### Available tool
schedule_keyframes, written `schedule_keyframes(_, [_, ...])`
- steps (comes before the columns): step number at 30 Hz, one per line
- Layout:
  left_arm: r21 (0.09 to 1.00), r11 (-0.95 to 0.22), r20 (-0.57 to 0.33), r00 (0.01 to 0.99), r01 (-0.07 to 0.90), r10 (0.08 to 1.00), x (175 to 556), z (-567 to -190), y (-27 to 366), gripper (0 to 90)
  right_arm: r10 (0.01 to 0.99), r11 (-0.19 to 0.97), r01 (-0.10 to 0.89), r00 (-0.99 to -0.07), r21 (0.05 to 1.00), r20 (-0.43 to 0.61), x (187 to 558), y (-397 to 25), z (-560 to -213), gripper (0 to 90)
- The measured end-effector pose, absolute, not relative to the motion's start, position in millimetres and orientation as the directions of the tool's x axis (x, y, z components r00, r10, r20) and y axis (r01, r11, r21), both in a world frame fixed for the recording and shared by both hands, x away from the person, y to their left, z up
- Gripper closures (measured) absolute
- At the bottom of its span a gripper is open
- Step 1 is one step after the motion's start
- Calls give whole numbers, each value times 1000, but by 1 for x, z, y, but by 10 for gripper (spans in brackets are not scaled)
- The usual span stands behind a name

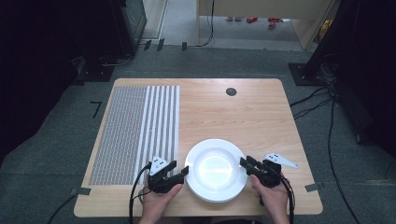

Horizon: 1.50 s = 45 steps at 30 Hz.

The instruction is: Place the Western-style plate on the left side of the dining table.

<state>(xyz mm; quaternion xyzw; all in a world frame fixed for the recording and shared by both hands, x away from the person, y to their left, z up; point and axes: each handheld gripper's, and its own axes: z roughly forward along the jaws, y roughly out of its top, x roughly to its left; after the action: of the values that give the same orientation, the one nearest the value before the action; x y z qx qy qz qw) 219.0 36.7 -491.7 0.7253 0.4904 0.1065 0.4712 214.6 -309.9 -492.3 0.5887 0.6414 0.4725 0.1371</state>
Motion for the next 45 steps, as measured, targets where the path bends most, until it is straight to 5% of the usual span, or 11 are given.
schedule_keyframes(18, [774,-83,-350,535,627,769,218,-495,31,508,806,-315,650,-203,692,556,213,-323,-497,804])
schedule_keyframes(45, [776,-88,-355,548,624,757,215,-498,28,525,736,-423,657,-152,624,659,213,-322,-502,805])
